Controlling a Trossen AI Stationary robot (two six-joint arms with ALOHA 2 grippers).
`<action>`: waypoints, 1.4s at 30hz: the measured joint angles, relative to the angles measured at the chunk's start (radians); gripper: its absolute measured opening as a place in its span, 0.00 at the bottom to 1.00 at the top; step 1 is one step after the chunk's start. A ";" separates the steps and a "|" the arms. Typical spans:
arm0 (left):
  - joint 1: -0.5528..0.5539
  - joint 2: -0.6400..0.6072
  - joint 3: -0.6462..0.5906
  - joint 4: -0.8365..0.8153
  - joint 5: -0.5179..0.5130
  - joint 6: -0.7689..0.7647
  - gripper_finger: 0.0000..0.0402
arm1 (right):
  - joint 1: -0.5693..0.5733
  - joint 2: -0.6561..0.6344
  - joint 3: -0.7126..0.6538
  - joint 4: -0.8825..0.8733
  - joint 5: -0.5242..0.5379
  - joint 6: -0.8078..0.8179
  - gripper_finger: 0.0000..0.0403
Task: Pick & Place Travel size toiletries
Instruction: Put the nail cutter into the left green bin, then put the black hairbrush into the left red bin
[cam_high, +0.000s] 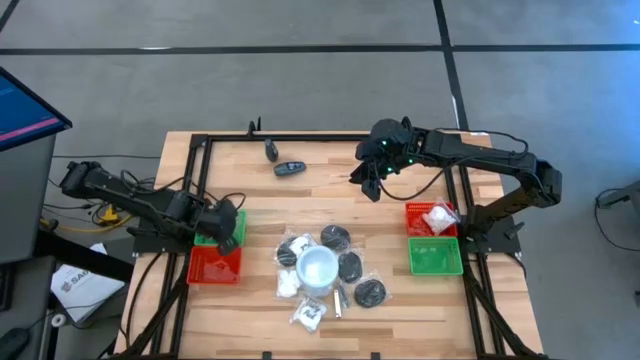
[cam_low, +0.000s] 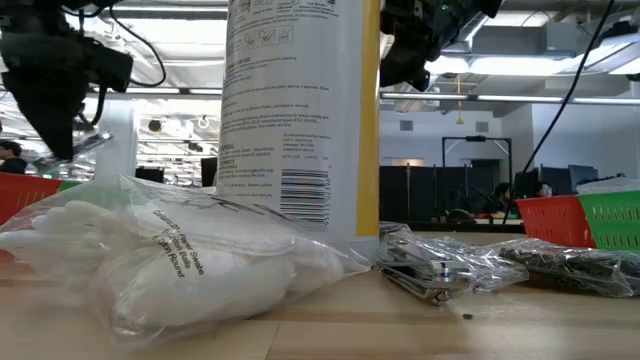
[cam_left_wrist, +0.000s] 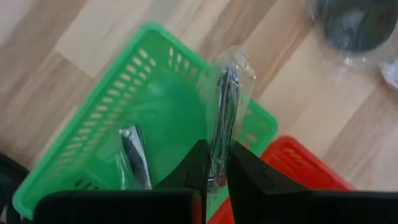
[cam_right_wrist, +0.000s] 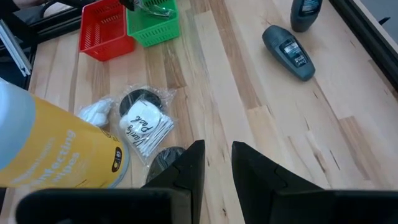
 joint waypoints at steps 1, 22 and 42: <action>0.000 0.000 0.000 -0.005 0.010 0.000 0.06 | 0.000 0.000 0.000 0.000 0.000 0.000 0.18; 0.000 0.000 0.000 -0.103 0.050 -0.021 0.17 | 0.000 0.000 0.000 -0.009 0.000 0.000 0.18; 0.000 0.000 0.000 -0.024 0.013 -0.022 0.34 | 0.051 0.000 0.000 -0.079 0.000 0.010 0.18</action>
